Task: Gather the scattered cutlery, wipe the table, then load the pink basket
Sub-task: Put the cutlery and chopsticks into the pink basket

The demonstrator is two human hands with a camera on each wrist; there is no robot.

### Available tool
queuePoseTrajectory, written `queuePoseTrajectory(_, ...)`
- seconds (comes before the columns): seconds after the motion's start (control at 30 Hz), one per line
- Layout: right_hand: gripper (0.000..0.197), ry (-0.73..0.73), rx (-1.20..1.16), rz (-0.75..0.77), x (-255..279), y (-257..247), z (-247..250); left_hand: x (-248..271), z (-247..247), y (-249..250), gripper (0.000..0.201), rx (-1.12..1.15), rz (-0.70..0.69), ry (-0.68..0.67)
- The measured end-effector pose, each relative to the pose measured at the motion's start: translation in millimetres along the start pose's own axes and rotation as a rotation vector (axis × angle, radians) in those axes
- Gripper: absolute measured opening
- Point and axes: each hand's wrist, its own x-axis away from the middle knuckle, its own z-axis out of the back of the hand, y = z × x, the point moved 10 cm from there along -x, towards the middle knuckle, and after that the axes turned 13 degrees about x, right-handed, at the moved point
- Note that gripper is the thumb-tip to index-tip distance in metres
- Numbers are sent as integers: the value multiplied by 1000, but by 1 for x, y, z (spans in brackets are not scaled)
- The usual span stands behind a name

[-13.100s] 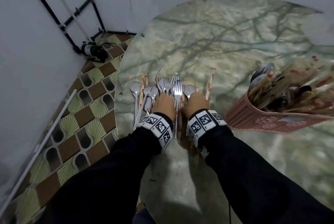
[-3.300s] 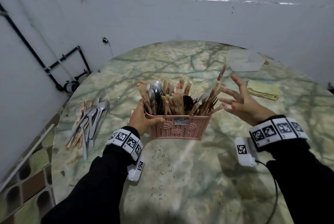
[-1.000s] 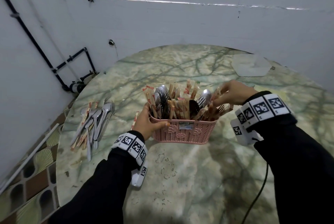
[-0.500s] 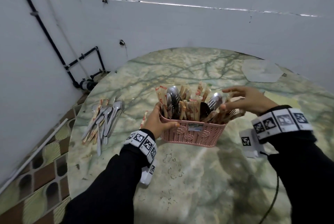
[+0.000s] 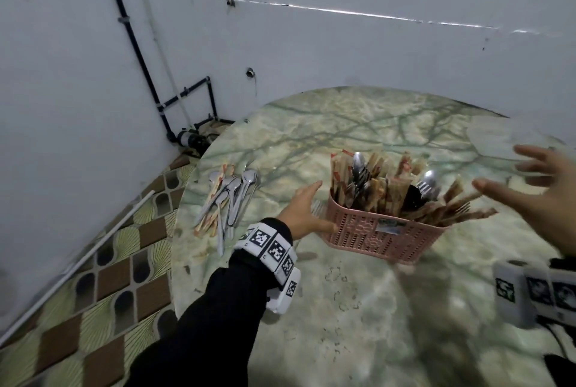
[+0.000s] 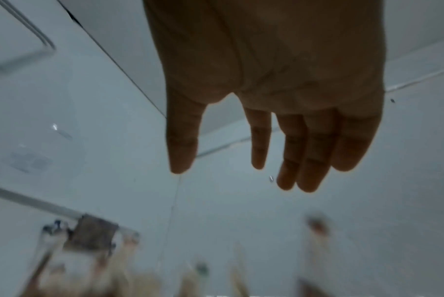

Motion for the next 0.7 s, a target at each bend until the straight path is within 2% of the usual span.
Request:
queuePoseTrajectory(0.1, 71, -13, -143, 59, 32, -41, -3, 20, 55, -7, 52, 74, -12, 140)
queuePoseTrajectory(0.2, 12, -191, -411, 145, 72, -102, -55, 41, 125, -27, 24, 111, -20, 344)
queuePoseTrajectory(0.3, 19, -461, -507, 148, 109, -148, -153, 54, 186, -58, 17, 97, 55, 525)
queuePoseTrajectory(0.37, 19, -626, -482, 109, 128, -170, -224, 57, 218, -79, 17, 62, 123, 587)
queuePoseTrajectory(0.43, 19, -727, -414, 44, 141, -181, -292, 54, 241, -99, 15, 14, 190, 615)
queuePoseTrajectory(0.5, 19, -758, -381, -18, 142, -192, -344, 47, 255, -117, 12, -1, 255, 615)
queuePoseTrajectory(0.57, 13, -728, -318, -51, 133, -201, -381, 38, 262, -130, 14, -21, 296, 590)
queuePoseTrajectory(0.7, 21, -600, -133, -71, 99, -218, -410, 17, 267, -139, 22, -106, 322, 508)
